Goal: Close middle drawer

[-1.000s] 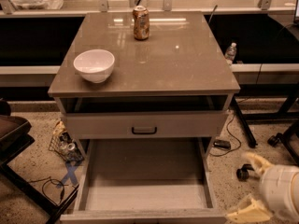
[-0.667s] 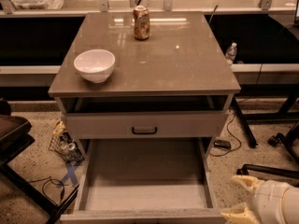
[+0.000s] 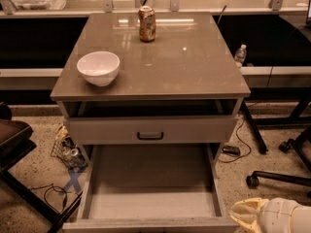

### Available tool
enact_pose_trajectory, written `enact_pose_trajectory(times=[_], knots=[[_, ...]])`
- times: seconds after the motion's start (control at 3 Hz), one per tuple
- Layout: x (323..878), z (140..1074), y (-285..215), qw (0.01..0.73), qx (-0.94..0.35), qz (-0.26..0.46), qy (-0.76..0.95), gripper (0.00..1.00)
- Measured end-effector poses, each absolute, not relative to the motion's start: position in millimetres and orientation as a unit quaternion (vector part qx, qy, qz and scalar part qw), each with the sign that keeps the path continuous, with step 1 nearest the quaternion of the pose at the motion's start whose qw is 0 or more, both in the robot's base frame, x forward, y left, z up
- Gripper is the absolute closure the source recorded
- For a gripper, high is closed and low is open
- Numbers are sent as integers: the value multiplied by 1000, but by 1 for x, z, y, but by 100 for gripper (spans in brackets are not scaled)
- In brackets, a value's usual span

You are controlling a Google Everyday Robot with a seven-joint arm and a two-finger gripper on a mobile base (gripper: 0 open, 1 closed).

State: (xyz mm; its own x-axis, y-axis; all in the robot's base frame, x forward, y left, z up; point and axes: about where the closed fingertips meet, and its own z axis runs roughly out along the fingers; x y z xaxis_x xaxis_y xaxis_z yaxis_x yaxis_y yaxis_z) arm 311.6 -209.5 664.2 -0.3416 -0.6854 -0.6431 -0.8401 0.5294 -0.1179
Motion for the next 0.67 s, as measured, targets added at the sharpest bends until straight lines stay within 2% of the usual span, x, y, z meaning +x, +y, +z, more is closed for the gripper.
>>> enact_pose_trajectory(times=[0.33,0.67], knots=[[312,665,-209,328,-472,117,810,100],[317,643,-211,329,-467,138,809,100]])
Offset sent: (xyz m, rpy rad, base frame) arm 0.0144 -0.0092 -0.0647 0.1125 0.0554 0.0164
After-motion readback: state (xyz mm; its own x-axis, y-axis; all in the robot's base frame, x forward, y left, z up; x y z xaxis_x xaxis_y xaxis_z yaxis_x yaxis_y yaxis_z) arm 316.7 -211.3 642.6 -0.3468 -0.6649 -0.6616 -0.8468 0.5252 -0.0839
